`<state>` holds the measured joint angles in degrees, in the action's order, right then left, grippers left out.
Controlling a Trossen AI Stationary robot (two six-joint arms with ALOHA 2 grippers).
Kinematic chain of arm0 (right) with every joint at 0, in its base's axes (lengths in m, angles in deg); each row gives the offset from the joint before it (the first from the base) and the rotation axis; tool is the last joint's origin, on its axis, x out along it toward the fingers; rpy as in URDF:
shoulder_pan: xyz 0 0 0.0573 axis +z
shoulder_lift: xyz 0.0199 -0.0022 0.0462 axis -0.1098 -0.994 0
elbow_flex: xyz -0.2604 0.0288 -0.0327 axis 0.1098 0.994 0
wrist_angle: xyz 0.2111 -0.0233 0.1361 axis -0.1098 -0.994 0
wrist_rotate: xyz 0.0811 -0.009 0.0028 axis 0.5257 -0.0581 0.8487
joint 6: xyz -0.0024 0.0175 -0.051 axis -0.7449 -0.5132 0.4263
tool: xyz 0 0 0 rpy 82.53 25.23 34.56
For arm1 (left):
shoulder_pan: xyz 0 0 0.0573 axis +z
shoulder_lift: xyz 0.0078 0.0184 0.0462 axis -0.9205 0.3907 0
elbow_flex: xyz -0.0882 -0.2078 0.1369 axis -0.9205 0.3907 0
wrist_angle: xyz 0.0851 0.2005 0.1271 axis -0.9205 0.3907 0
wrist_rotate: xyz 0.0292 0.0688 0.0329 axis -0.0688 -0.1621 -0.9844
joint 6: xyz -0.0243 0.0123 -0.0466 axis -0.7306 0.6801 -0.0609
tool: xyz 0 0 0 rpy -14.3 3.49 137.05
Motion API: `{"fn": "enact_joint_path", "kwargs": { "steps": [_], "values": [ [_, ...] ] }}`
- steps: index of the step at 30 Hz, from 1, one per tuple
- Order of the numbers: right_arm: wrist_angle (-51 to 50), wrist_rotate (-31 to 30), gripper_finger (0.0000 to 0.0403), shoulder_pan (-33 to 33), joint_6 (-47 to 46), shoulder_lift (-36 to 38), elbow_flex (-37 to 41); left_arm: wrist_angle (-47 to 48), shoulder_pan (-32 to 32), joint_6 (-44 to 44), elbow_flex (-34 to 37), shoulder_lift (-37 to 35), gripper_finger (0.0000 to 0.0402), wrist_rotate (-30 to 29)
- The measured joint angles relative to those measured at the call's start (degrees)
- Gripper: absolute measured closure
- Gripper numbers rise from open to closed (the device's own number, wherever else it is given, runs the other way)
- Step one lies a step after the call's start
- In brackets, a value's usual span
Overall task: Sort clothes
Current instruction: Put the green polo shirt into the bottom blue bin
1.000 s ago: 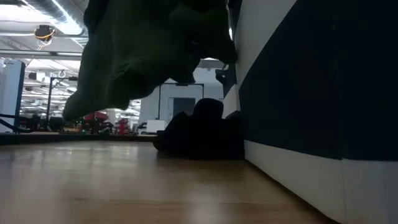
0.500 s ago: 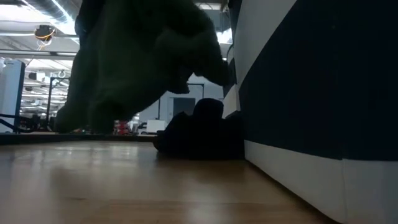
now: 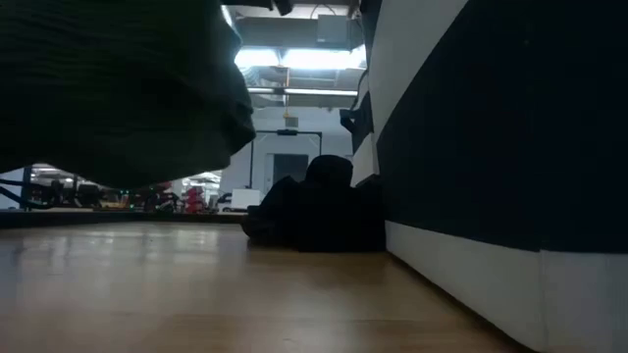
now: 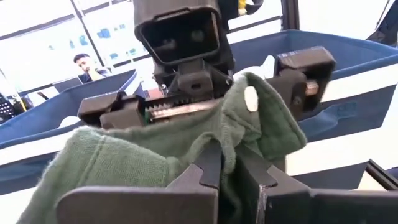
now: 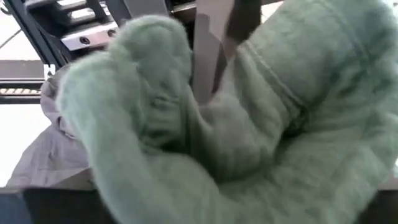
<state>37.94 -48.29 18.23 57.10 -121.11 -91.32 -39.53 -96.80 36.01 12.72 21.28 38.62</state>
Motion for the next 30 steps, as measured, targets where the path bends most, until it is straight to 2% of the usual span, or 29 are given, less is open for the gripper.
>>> {"fn": "enact_joint_path", "kwargs": {
  "steps": [4,8,19,23,30],
  "values": [
    [3.97,-0.27,0.0080,0.07,2.88,-0.73,0.15,0.08,-0.01,-0.28,-0.08,0.54,0.0391,0.00],
    [8.13,-0.01,0.0119,0.15,5.75,-0.74,0.19,-0.64,-0.23,-0.40,-0.21,1.06,0.0391,0.04],
    [8.23,2.09,0.0333,0.22,7.24,-1.54,0.18,-1.29,-1.63,0.10,-0.15,1.04,0.0391,-0.14],
    [7.56,1.83,0.0336,0.54,8.54,-1.60,0.04,-0.85,-2.05,-0.02,-0.10,0.18,0.0391,-0.01],
    [6.95,-3.87,0.0336,2.15,12.32,-0.09,-0.02,-1.46,-3.11,0.26,-0.10,-1.64,0.0391,0.09]
  ]
}}
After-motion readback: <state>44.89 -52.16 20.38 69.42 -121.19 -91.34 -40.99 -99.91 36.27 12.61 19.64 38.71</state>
